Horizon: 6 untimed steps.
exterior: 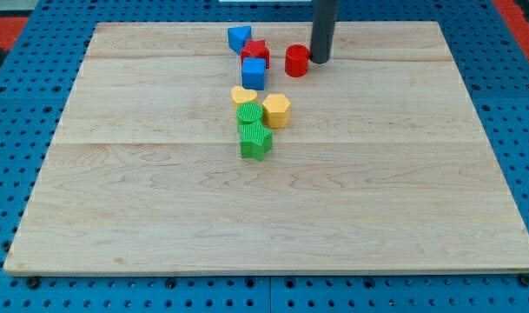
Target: Move your arm parallel to the red circle
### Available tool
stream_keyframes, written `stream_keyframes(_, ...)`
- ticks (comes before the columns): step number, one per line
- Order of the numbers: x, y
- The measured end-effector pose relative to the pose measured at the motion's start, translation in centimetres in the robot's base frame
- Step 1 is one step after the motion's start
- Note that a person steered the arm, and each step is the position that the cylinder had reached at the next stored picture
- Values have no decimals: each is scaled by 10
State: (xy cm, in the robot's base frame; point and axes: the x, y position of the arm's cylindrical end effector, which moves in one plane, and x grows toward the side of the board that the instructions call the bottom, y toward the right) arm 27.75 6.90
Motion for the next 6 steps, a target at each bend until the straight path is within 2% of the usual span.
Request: stream_keyframes(6,-6,-7)
